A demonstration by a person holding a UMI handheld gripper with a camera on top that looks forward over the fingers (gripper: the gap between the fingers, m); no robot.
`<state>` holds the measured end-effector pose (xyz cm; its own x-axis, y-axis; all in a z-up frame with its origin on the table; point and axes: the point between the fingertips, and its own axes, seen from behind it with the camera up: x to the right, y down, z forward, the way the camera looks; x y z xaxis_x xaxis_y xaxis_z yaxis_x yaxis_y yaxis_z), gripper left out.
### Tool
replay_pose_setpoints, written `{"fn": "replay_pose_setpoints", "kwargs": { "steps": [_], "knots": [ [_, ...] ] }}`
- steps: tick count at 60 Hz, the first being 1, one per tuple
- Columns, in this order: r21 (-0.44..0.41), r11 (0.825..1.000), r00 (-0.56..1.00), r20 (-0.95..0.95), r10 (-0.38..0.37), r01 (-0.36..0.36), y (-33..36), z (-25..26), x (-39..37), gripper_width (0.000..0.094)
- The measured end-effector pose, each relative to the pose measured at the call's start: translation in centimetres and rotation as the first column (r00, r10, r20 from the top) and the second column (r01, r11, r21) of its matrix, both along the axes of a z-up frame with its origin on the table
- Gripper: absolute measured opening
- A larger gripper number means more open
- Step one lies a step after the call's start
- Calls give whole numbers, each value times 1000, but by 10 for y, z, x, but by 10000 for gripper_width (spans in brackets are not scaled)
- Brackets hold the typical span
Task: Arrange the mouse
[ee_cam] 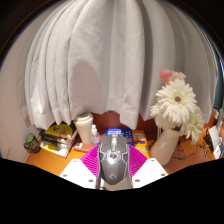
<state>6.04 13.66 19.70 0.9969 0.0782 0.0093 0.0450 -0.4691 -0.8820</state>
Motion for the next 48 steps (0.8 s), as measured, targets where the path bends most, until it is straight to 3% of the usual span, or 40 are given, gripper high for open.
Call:
{"fn": "replay_pose_setpoints", "kwargs": {
  "steps": [12, 17, 19, 20, 25, 27, 32, 35, 42, 48],
  "knots": [
    [-201, 979, 1000, -9, 9, -11, 2, -133, -35, 359],
    [-269, 963, 999, -9, -32, 28, -11, -171, -33, 355],
    [-289, 957, 999, -8, -41, 37, -17, -182, -33, 312],
    [-297, 954, 999, -8, -43, 39, -19, -187, -33, 356],
    [-323, 946, 1000, -4, -26, 23, -31, -206, -36, 356],
    [-298, 954, 1000, 6, -22, 23, -30, -204, -36, 309],
    [-291, 956, 1000, 1, -24, 23, -30, -206, -36, 324],
    [-285, 958, 1000, -12, -23, 19, -29, -205, -36, 421],
    [-294, 956, 1000, -7, -5, 3, -30, -208, -36, 492],
    [-314, 948, 999, 18, -48, 51, -34, -199, -26, 781]
  ]
}}
